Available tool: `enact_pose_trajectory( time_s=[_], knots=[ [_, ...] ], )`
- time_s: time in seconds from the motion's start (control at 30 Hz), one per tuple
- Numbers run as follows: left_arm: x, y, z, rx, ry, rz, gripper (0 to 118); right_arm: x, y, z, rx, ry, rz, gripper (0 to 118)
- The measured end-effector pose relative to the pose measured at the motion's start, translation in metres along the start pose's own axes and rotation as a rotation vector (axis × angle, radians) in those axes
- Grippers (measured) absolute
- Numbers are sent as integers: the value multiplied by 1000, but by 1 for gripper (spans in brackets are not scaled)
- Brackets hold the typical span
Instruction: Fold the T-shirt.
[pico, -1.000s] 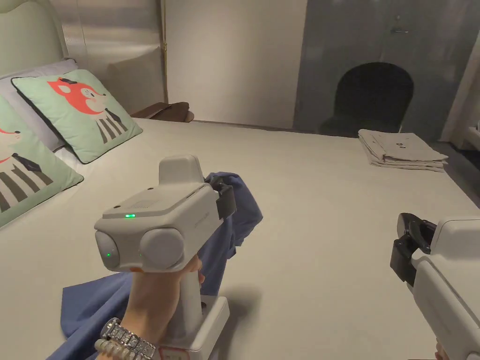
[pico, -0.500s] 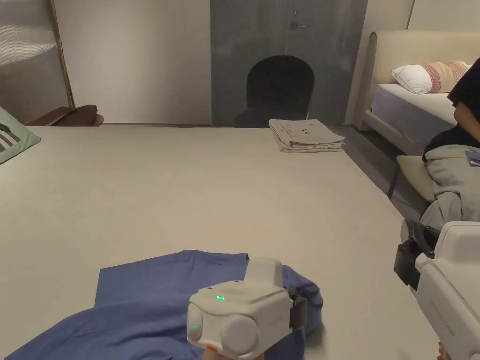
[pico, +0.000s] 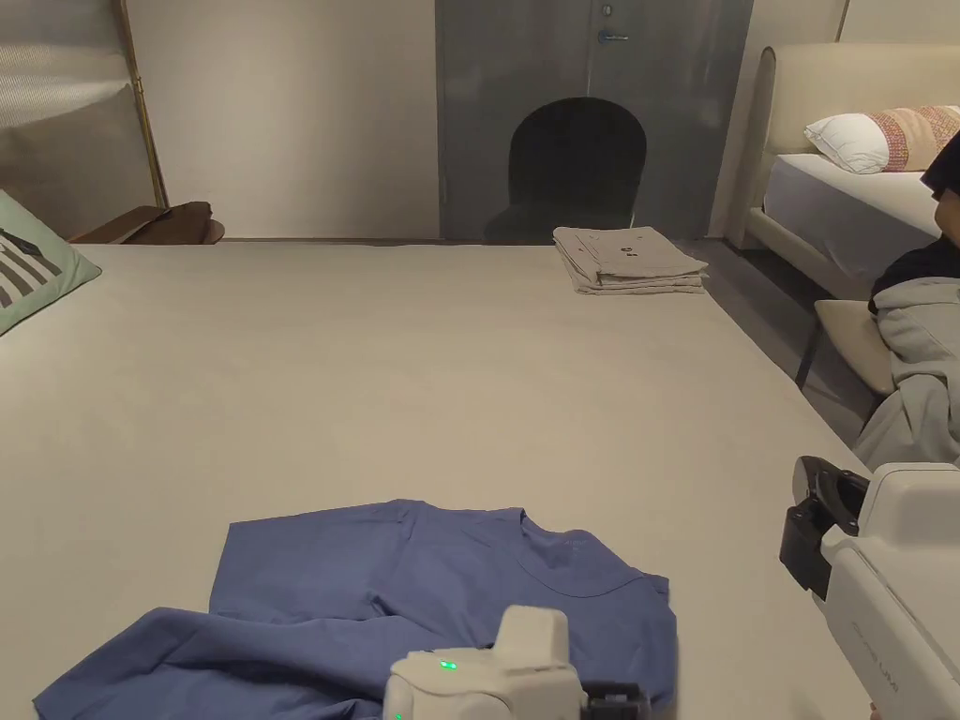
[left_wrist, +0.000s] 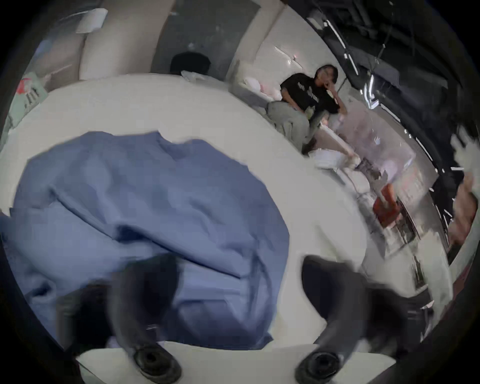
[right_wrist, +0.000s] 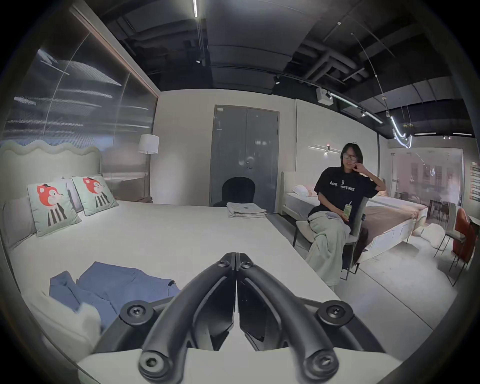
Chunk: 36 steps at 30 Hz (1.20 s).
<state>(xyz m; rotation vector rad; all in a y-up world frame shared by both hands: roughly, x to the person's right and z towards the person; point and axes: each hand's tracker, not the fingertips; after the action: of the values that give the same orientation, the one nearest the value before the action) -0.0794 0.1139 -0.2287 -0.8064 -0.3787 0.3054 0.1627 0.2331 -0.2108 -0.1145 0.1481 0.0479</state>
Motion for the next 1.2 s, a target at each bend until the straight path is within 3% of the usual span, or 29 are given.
enact_pose_trajectory(
  time_s=[0.03, 0.13, 0.37, 0.4, 0.5, 0.73, 1.0, 1.07, 1.2],
  knots=[
    [-6, 7, 14, 61, 37, -3, 111, -2, 1, 0, 2, 5, 0, 0],
    [-30, 31, 69, 253, 135, 0, 107, -9, 3, -2, 8, 19, 1, 0],
    [-99, 50, 211, 646, 541, 49, 106, -30, 8, -16, 25, 72, -10, 0],
    [-106, 47, 227, 674, 581, 43, 88, -34, 8, -17, 27, 81, -9, 0],
    [-116, 39, 261, 735, 738, 36, 4, -42, 8, -24, 30, 104, -9, 0],
    [-128, 23, 281, 718, 746, 74, 1, -61, 7, -29, 23, 147, 3, 0],
    [-156, -2, 241, 486, 710, 171, 1, -65, -2, -34, -6, 153, 13, 0],
    [-168, -13, 223, 394, 695, 215, 7, -64, -6, -36, -22, 150, 17, 0],
    [-194, -36, 189, 213, 650, 328, 111, -62, -16, -40, -53, 142, 28, 0]
  ],
)
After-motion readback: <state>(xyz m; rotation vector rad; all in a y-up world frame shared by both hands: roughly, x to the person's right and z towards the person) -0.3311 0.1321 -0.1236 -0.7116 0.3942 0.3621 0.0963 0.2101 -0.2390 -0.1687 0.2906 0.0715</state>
